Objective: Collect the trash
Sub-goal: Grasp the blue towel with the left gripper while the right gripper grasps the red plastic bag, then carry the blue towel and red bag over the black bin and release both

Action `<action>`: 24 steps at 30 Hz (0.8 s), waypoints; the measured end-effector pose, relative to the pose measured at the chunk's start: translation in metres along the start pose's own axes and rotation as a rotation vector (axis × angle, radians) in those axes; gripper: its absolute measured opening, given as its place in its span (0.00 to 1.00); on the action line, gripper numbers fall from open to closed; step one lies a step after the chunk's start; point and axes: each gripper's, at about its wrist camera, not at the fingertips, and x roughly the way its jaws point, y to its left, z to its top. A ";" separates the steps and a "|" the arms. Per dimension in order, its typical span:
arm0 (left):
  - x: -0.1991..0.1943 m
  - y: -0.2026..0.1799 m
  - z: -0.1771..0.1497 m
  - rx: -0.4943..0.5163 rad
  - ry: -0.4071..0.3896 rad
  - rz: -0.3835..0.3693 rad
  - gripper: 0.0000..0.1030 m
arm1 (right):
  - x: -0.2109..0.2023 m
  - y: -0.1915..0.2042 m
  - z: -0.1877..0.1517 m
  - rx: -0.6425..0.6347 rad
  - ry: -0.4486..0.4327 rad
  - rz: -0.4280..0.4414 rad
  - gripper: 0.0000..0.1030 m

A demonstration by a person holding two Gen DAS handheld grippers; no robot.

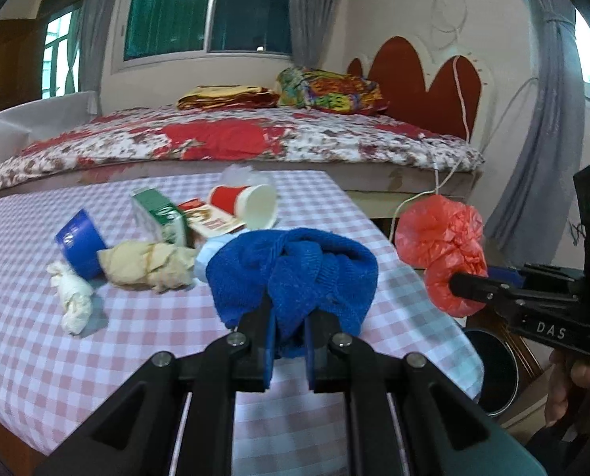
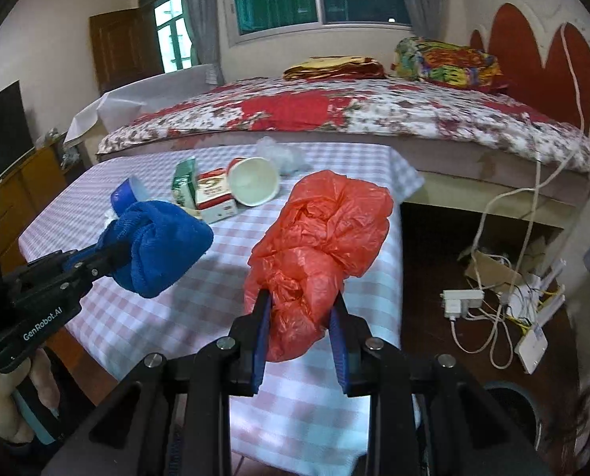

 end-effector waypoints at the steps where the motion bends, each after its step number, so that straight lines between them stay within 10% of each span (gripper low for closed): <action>1: 0.002 -0.003 0.000 0.002 0.000 -0.007 0.13 | -0.002 -0.004 -0.001 0.004 -0.002 -0.006 0.29; 10: 0.018 -0.001 -0.004 -0.019 0.021 0.006 0.26 | 0.001 -0.022 -0.012 0.023 0.027 -0.020 0.29; 12: 0.024 -0.001 -0.008 -0.025 0.053 -0.012 0.03 | 0.005 -0.022 -0.012 0.027 0.032 -0.014 0.29; 24: 0.008 -0.026 -0.005 0.036 -0.029 -0.046 0.02 | 0.008 -0.024 -0.014 0.035 0.031 -0.016 0.29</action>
